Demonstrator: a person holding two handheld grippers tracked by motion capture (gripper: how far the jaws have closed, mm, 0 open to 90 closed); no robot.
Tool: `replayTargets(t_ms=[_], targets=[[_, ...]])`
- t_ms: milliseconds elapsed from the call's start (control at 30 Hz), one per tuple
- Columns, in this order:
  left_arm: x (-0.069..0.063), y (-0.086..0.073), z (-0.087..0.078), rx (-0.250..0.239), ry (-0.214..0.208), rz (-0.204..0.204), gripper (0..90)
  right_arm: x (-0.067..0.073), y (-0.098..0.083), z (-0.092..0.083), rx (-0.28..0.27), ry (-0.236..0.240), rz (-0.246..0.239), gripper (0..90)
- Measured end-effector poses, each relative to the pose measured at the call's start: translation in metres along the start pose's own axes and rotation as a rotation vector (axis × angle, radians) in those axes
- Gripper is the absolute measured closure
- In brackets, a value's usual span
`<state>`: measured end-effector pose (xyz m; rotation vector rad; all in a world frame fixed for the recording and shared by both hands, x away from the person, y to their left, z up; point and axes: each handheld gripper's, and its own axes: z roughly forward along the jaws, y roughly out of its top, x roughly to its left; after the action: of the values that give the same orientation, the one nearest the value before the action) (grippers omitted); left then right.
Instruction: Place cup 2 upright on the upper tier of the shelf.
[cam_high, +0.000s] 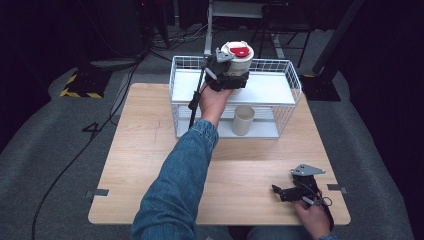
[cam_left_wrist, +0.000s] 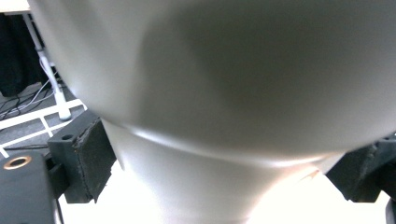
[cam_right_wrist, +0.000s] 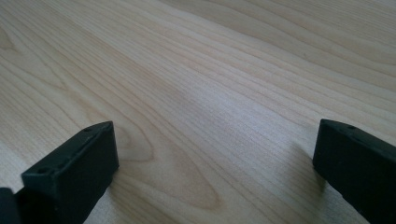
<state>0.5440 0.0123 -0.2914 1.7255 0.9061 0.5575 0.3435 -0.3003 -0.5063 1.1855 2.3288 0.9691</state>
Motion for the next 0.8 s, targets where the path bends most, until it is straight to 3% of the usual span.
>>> replayTargets(t_ms=[200, 333, 467, 800], targets=[[0.002, 0.0, 0.001, -0.002, -0.008, -0.012, 9.4, 0.0, 0.0, 0.0, 0.0, 0.0, 0.0, 0.1], [0.001, 0.001, -0.001, -0.015, 0.028, 0.003, 1.9, 0.0, 0.0, 0.0, 0.0, 0.0, 0.0, 0.2], [0.003, 0.002, -0.006, -0.017, 0.007, -0.004, 0.0, 0.0, 0.0, 0.0, 0.001, 0.001, 0.0, 0.2], [0.0, 0.005, -0.043, -0.043, -0.035, 0.005, 0.0, -0.002, 0.001, 0.001, 0.002, 0.009, -0.011, 0.0]])
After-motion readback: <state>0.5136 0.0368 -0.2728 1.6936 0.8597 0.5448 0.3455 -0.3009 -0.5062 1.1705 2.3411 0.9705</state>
